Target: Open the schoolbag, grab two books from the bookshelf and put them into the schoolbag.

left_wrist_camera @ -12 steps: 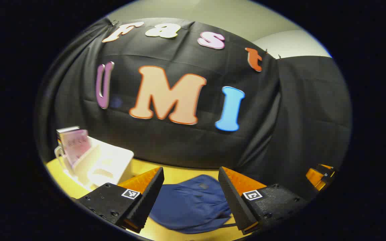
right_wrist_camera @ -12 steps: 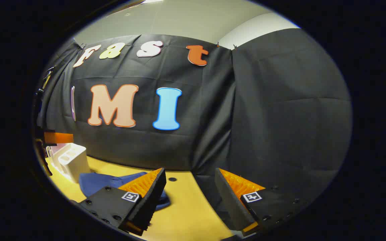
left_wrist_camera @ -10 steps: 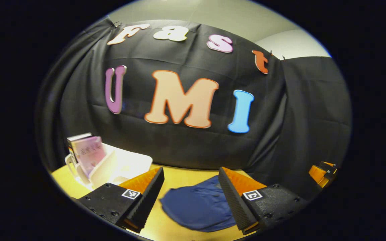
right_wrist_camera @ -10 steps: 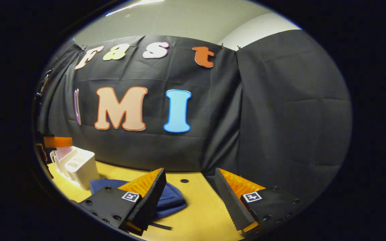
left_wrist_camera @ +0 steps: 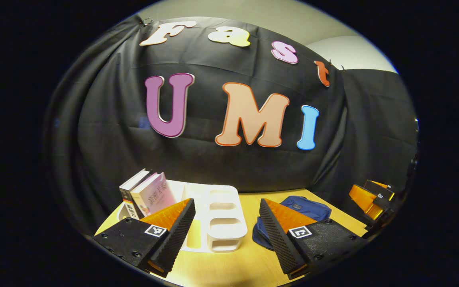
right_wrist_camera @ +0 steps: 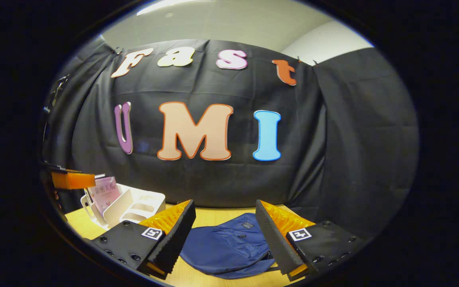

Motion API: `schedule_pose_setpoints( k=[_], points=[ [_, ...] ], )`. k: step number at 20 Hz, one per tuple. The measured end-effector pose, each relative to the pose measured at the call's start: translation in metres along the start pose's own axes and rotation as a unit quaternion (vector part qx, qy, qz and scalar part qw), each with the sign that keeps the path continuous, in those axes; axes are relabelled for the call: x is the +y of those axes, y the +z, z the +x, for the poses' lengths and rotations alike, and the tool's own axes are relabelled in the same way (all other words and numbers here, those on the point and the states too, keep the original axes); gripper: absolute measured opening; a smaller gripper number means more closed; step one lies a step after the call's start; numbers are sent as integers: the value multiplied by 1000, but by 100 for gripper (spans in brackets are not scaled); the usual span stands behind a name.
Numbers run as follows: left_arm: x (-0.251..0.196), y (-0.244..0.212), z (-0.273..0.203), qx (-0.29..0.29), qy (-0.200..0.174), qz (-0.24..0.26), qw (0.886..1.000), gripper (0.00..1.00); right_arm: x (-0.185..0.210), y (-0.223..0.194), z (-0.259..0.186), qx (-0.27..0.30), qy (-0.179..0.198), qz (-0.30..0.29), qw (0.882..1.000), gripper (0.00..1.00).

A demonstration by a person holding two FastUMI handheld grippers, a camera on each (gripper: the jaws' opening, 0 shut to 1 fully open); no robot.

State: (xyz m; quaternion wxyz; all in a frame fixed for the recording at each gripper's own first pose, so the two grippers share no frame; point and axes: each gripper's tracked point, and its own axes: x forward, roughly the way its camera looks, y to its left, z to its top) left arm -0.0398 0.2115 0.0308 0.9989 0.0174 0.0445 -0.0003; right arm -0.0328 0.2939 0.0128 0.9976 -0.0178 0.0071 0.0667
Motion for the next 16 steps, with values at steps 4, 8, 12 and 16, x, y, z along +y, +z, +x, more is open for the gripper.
schedule_pose_setpoints(
  k=[4, 8, 12, 16],
  points=[
    [20, -6, 3, 15, 42, -11, 999, 95, 25, 0, 0, 14, 38, -13, 999, 92],
    [17, -13, 13, 28, 47, -18, 998, 95, 27, -6, 8, 27, 52, -16, 998, 92],
    [19, -16, 15, 28, 58, -25, 998, 92, 20, -17, 16, 36, 57, -41, 997, 98],
    [24, -19, 13, 32, 71, -27, 997, 95, 9, -43, 18, 61, 57, -77, 994, 98]
  ],
)
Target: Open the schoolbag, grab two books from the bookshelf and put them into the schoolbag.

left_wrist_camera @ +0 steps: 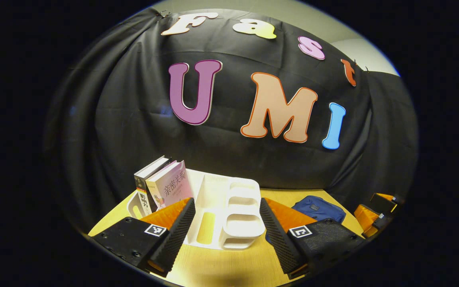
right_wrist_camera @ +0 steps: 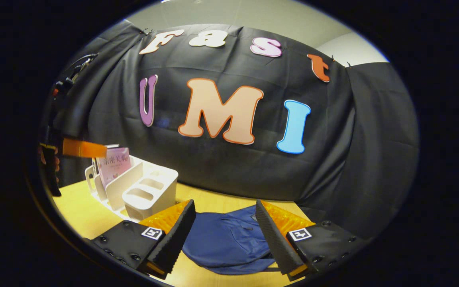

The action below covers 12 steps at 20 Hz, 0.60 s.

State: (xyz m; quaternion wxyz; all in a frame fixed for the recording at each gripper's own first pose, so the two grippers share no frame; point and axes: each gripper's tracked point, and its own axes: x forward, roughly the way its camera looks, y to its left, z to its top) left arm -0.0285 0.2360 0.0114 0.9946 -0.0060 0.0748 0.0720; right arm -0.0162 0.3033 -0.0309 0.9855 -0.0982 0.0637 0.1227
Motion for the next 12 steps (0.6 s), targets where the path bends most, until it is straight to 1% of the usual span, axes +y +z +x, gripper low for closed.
schedule_pose_setpoints(
  k=[1, 3, 4, 5, 6, 7, 8, 12],
  points=[
    [2, 1, 0, 1, 4, 2, 1000, 95, -2, -7, 1, 6, 0, -15, 1000, 100],
    [8, 0, -2, 1, 15, 5, 1000, 95, -12, -24, 1, 20, -12, -53, 998, 92],
    [10, 0, -3, 2, 19, 6, 1000, 95, -14, -36, 0, 29, -15, -74, 997, 92],
    [14, 0, -5, 3, 25, 7, 1000, 95, -17, -45, -2, 37, -18, -96, 995, 98],
    [16, 0, -6, 4, 30, 9, 1000, 95, -20, -57, -3, 44, -22, -120, 992, 92],
    [19, 0, -8, 4, 35, 10, 999, 95, -21, -67, -3, 51, -24, -144, 988, 92],
    [23, -2, -10, 5, 41, 11, 999, 95, -23, -79, -4, 59, -24, -169, 984, 98],
    [36, -4, -14, 8, 62, 12, 998, 95, -22, -124, -10, 84, -8, -248, 965, 98]
  ],
)
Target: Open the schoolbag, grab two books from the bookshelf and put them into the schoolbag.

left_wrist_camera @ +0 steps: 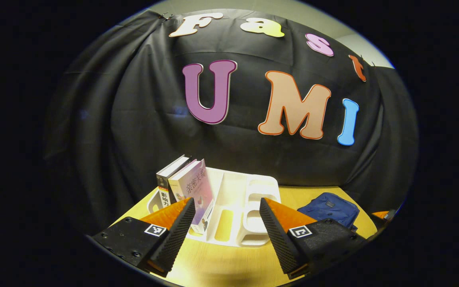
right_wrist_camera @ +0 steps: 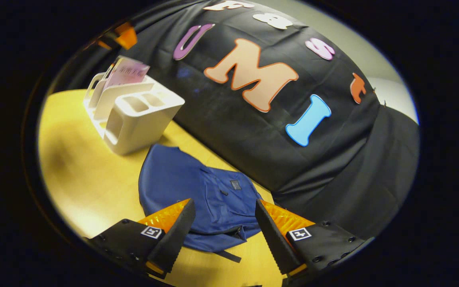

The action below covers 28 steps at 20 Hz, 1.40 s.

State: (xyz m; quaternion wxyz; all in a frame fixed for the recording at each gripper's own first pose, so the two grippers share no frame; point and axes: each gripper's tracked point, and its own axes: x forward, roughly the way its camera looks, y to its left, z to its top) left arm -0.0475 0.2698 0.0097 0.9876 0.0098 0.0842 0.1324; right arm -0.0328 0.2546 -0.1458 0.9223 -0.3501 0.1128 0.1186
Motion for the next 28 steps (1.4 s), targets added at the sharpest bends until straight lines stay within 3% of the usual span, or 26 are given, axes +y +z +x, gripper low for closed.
schedule_pose_setpoints(
  k=[4, 5, 6, 12, 20, 28],
  points=[
    [9, -7, -1, 11, 19, 0, 1000, 92, 19, -34, 4, 25, 5, -78, 997, 98],
    [11, -10, -1, 17, 22, -3, 1000, 95, 21, -41, 6, 31, 6, -93, 995, 98],
    [12, -12, -2, 22, 24, -7, 999, 95, 22, -48, 5, 38, 5, -105, 994, 91],
    [19, -21, -3, 37, 43, -15, 998, 95, 23, -75, 20, 61, -7, -160, 985, 90],
    [26, -25, -9, 44, 57, -14, 997, 95, 38, -73, 40, 38, 14, -251, 967, 89],
    [28, -29, -13, 53, 68, -22, 996, 96, 40, -42, 77, 11, 10, -242, 970, 87]
  ],
)
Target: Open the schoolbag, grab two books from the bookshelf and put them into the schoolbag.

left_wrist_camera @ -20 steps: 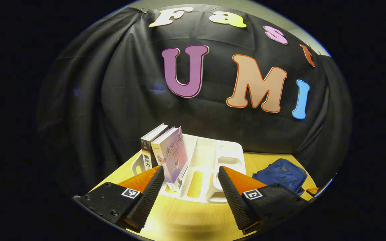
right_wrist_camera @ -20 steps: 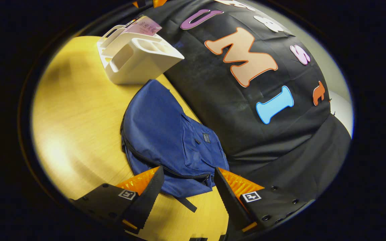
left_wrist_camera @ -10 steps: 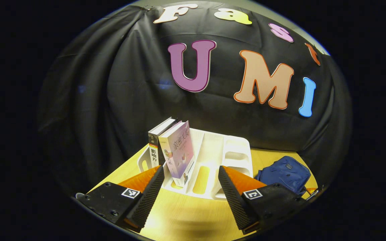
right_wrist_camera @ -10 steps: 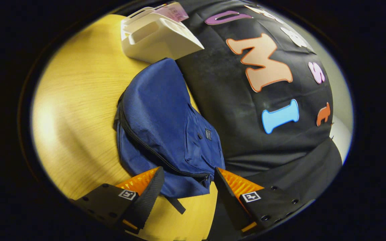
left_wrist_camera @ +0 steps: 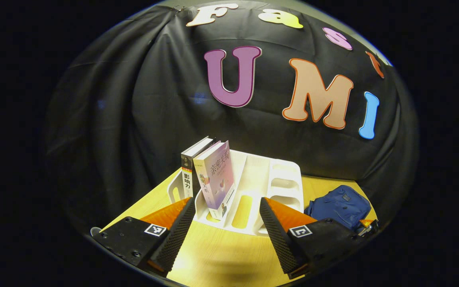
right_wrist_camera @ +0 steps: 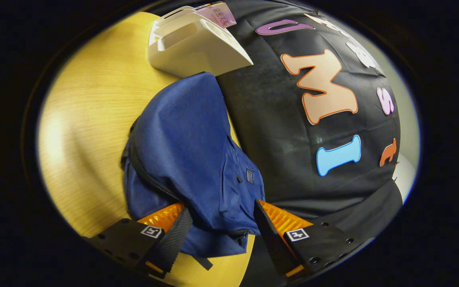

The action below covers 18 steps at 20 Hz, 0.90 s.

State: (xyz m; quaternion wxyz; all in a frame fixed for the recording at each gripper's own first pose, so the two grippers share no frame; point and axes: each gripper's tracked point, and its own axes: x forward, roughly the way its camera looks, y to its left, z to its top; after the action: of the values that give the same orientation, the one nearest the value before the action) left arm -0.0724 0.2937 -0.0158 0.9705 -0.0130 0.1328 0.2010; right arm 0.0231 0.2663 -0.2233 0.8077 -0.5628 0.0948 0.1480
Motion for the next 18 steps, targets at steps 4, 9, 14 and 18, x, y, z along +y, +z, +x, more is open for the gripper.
schedule_pose_setpoints(
  k=[4, 9, 14, 18],
  points=[
    [1, 7, -1, -6, 6, 16, 1000, 95, -8, 10, 11, -10, -11, 11, 1000, 87],
    [-3, 14, -1, -13, 1, 27, 1000, 95, -3, 13, 20, -8, -10, 4, 1000, 43],
    [-3, 21, 3, -17, -4, 32, 999, 95, -9, 11, 26, -4, -23, 5, 1000, 19],
    [2, 27, 11, -12, -2, 30, 999, 95, -20, 9, 26, 7, -29, 24, 999, 5]
  ],
)
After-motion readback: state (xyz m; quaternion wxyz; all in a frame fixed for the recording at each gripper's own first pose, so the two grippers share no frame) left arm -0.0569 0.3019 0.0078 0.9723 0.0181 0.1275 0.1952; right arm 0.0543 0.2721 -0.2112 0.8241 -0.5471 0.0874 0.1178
